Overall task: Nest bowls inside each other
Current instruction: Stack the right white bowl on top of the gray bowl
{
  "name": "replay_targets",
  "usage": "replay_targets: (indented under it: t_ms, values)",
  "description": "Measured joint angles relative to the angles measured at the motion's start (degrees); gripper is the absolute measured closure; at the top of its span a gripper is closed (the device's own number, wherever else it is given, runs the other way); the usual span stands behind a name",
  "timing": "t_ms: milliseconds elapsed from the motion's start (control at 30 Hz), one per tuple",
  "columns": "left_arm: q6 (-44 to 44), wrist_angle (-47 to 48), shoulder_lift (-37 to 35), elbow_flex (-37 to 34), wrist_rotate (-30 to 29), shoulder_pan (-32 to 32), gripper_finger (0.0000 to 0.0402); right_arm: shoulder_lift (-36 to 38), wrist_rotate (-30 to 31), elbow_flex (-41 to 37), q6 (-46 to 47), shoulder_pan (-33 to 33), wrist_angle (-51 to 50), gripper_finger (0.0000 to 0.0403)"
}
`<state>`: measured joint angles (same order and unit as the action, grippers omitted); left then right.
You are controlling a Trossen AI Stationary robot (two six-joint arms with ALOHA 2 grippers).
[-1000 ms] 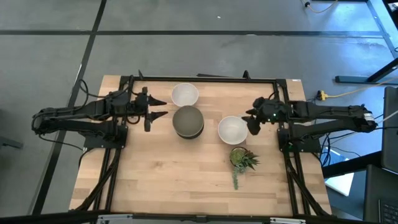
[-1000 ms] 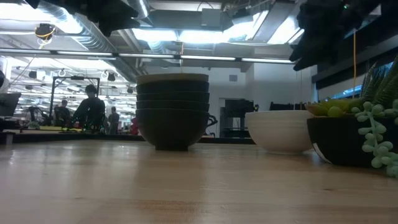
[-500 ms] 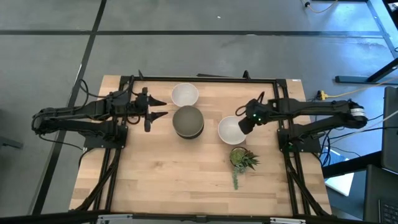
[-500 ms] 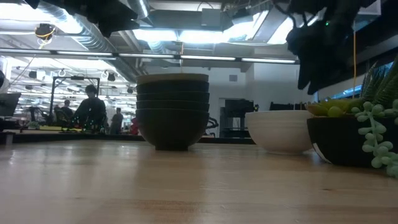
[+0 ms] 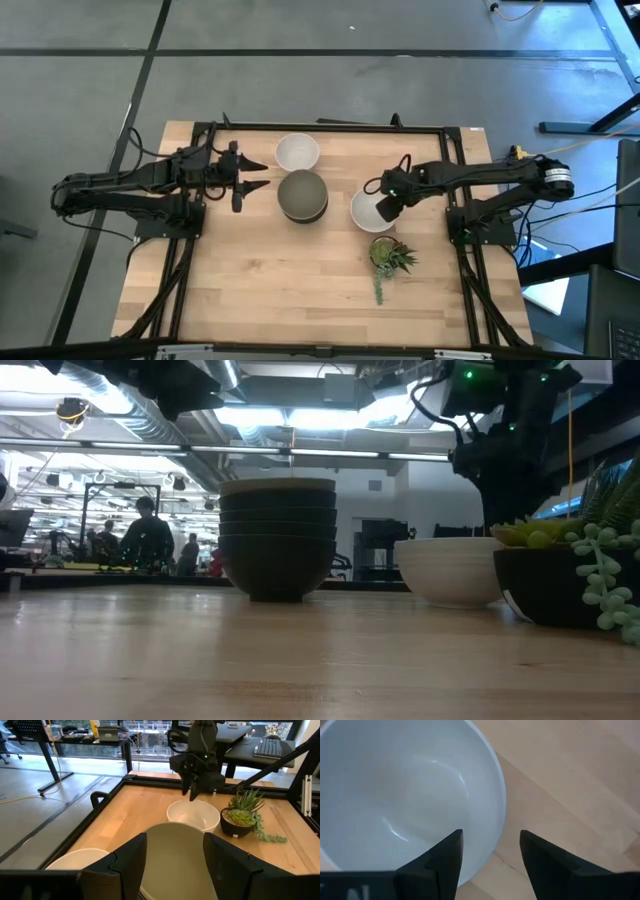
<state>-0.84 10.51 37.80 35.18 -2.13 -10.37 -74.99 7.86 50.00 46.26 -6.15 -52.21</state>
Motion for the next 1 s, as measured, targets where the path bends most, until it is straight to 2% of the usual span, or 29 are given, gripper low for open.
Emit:
replay_targets:
  t_ms: [733, 833, 1000]
  values:
    - [-0.1, 1.1, 0.0, 0.0, 0.1, 0.0, 0.0211, -4.2, -1.3, -0.7, 0.0, 0.0, 2.8, 0.0206]
    - [-0.1, 1.1, 0.0, 0.0, 0.1, 0.0, 0.0211, -4.6, -1.6, -0.8, 0.0, 0.0, 3.4, 0.0219]
    - [-0.2, 1.3, 0.0, 0.0, 0.1, 0.0, 0.0211, -4.6, -1.9, -0.8, 0.0, 0.0, 3.5, 0.0270]
